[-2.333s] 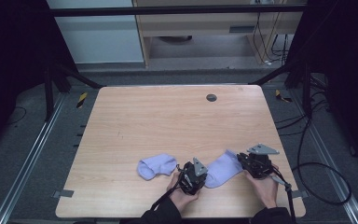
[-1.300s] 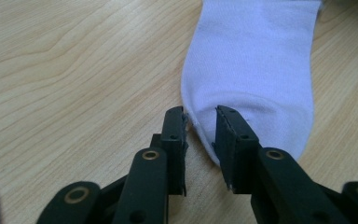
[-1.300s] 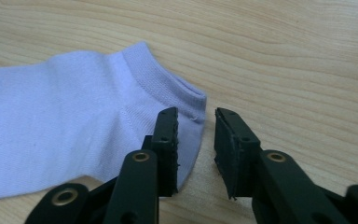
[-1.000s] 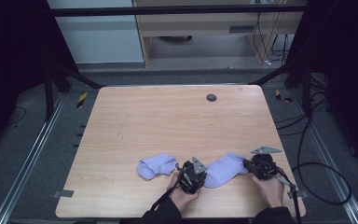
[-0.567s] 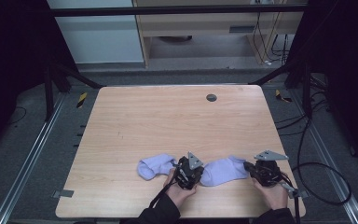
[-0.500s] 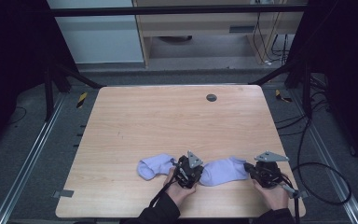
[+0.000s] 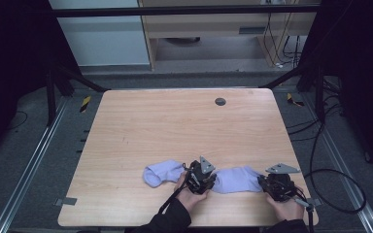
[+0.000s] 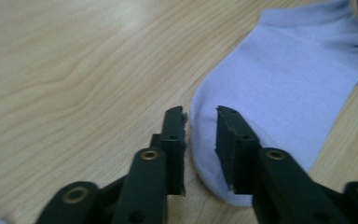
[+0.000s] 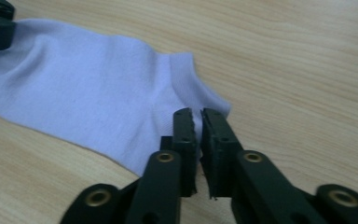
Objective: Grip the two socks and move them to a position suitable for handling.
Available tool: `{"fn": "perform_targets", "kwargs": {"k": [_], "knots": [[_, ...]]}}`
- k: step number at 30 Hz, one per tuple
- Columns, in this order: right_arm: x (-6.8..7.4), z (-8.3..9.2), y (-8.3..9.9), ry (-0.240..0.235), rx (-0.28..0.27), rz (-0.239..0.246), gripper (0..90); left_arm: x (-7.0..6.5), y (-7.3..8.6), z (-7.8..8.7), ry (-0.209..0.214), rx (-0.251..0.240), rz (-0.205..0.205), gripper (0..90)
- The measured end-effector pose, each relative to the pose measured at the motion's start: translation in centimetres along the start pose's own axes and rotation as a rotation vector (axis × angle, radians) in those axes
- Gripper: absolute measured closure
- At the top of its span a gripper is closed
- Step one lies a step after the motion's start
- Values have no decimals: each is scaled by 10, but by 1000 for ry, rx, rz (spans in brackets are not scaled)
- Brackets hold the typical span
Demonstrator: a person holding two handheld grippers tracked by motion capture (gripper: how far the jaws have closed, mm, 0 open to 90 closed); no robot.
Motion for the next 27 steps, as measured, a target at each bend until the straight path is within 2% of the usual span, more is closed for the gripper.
{"fn": "perform_targets", "kwargs": {"k": [3,4,6,11,14,18,23,27], "knots": [[-1,4,-4,-1,-50,-16,732,3,-2,11,-1,-22,-7,594],[-1,5,-6,0,-69,-18,711,5,-2,16,0,-28,-14,594],[0,8,-9,-34,-104,-39,666,10,-2,26,2,-44,-20,549],[4,6,-13,-94,-128,-39,601,26,4,49,-2,-47,-22,485],[8,6,-17,-117,-141,-40,572,37,11,64,-24,-51,-31,459],[18,4,-23,-160,-151,-23,530,50,23,81,-48,-63,-2,435],[30,2,-28,-189,-154,-3,498,70,41,102,-86,-77,27,428],[42,1,-34,-216,-161,23,509,89,57,119,-134,-91,84,428]]}}
Point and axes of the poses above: each handheld gripper's, and its own axes: z roughly backward along the jaws, y roughly out of its underside, x roughly to its left, the point moved 3 cm from there along -z, roughly forward along the jaws, and after that the axes turned 13 degrees about -z, right-handed, at the moved point
